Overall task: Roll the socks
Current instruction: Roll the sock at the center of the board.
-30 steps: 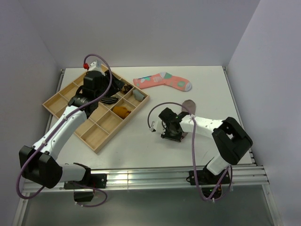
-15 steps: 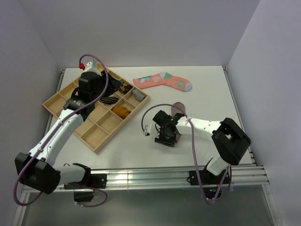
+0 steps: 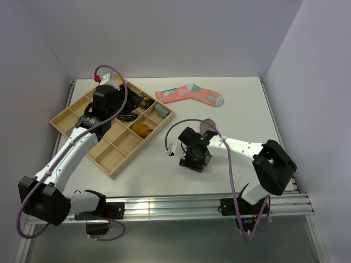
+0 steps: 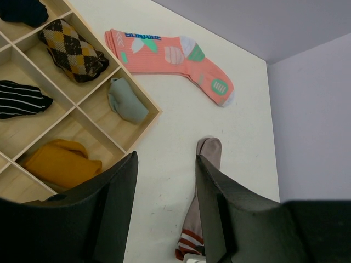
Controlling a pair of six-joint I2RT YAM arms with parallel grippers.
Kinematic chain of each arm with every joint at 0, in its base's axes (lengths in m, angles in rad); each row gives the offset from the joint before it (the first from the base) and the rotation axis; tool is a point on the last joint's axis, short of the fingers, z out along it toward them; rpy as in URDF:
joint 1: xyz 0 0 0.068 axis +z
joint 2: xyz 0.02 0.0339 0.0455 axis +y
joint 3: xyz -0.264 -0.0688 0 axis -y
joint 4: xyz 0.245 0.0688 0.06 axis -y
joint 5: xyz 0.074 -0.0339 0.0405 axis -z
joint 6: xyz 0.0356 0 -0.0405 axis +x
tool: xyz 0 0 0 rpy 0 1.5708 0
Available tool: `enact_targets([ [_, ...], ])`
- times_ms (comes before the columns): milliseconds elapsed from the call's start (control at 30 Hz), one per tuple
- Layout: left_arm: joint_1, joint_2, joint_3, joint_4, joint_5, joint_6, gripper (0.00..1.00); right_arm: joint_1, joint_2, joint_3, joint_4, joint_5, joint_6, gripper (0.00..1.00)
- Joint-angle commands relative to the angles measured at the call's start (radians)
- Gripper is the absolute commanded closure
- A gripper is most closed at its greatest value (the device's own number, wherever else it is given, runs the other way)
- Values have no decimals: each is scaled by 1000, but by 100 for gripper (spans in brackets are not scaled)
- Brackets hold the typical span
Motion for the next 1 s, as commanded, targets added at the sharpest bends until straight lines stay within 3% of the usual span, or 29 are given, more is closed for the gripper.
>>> enact_targets([
  [0, 5, 2, -3, 43, 28, 15, 49, 6, -11, -15, 0, 21, 19, 49],
  [700, 5, 11, -17, 44, 30, 21, 49, 72, 42, -52, 47, 97, 60, 53],
  [967, 5, 13, -25, 44, 25, 18, 49, 71, 37, -55, 65, 117, 73, 69],
])
